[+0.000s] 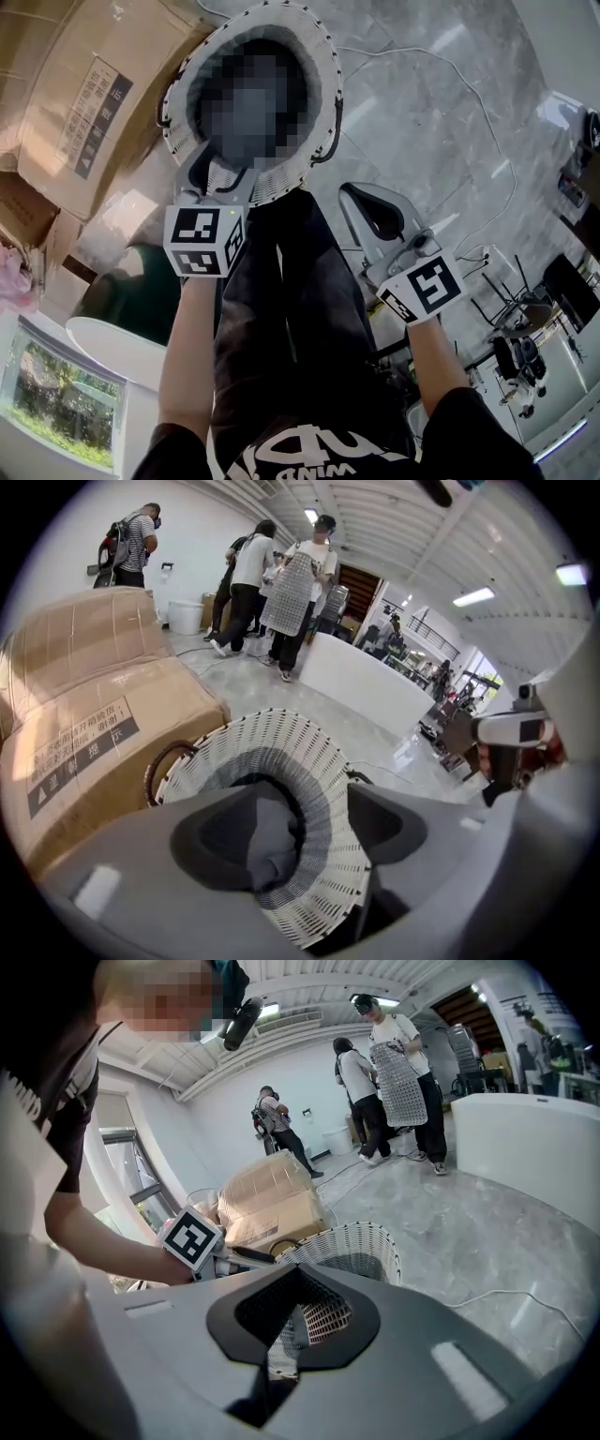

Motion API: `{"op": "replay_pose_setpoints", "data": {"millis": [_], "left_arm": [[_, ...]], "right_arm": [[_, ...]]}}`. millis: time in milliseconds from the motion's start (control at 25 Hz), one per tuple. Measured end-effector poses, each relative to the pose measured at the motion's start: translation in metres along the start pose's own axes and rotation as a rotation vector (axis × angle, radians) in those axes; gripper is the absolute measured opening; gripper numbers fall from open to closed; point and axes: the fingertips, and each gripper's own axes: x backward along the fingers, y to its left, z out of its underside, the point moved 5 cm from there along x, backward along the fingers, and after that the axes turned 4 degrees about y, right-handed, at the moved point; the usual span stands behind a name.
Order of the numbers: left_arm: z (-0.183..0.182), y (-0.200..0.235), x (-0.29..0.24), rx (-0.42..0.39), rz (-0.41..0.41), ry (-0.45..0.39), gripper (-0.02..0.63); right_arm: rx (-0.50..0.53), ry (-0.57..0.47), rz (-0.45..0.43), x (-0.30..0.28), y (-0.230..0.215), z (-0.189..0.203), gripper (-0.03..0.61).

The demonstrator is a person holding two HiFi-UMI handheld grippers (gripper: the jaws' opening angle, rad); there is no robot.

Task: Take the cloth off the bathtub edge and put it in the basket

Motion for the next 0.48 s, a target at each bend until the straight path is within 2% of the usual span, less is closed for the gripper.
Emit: {"op": "replay_pose_setpoints", "data": {"millis": [480], "left_arm": [[0.0038, -0.0009, 0.0026, -0.024, 0.005, 0.011, 0.279]], "right_arm": [[0.001, -0.004, -0.010, -0.0041, 0.0057, -0.0021, 0.009]]}}
